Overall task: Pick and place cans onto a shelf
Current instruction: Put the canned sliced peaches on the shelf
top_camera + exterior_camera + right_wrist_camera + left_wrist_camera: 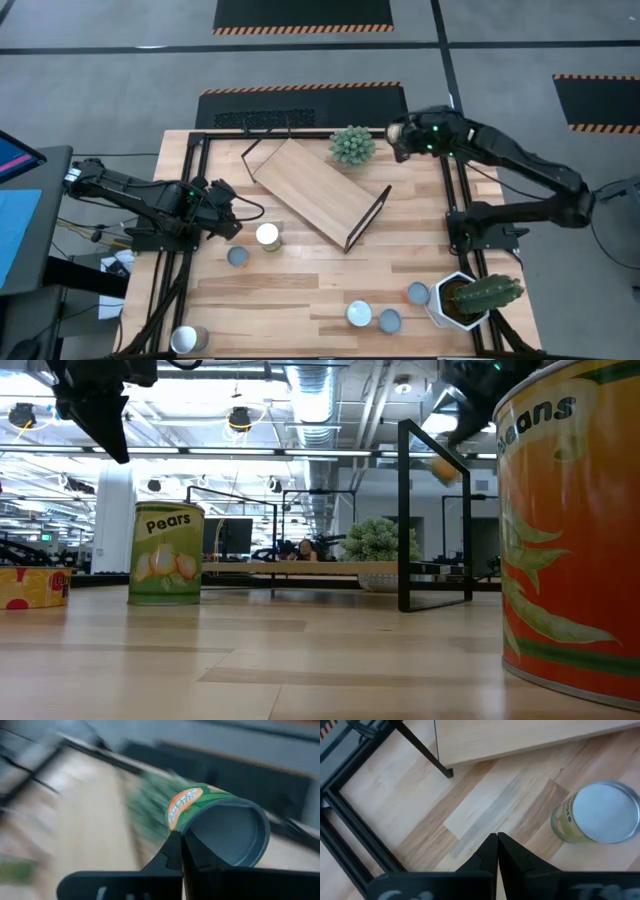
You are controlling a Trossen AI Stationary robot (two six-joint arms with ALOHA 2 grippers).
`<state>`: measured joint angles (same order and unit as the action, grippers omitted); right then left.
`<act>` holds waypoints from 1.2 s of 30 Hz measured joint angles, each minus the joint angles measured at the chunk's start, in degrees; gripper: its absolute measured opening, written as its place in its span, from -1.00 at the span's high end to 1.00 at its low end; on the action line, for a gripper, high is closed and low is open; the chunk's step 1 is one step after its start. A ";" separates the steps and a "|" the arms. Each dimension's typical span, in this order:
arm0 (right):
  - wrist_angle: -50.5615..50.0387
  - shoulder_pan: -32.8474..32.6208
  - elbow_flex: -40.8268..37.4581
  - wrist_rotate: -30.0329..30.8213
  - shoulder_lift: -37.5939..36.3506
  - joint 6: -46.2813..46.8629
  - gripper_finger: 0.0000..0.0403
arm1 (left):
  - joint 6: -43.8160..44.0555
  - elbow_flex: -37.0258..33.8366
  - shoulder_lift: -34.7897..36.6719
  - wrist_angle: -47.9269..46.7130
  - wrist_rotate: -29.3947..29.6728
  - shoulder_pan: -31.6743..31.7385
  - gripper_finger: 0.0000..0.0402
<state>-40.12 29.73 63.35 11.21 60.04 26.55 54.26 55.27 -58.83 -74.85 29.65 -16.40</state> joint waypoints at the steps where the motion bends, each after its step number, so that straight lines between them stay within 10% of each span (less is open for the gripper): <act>1: 3.31 -1.04 0.28 -0.58 0.65 -0.48 0.98 | 0.00 0.00 0.00 0.00 0.36 0.00 1.00; 10: 11.45 -7.25 7.90 -8.57 15.58 -5.56 0.98 | -0.02 0.01 0.00 -0.02 1.17 0.00 1.00; 23: -11.89 -12.32 32.84 -9.95 38.89 -18.94 0.98 | -0.89 0.01 0.00 -0.05 2.68 0.00 1.00; 36: -16.22 -15.28 34.80 -11.29 50.18 -19.48 0.98 | -0.94 0.02 -0.02 -0.02 2.68 0.00 1.00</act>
<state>-56.34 14.45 98.15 -0.08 110.22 7.07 53.32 55.29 -58.85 -74.87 32.34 -16.40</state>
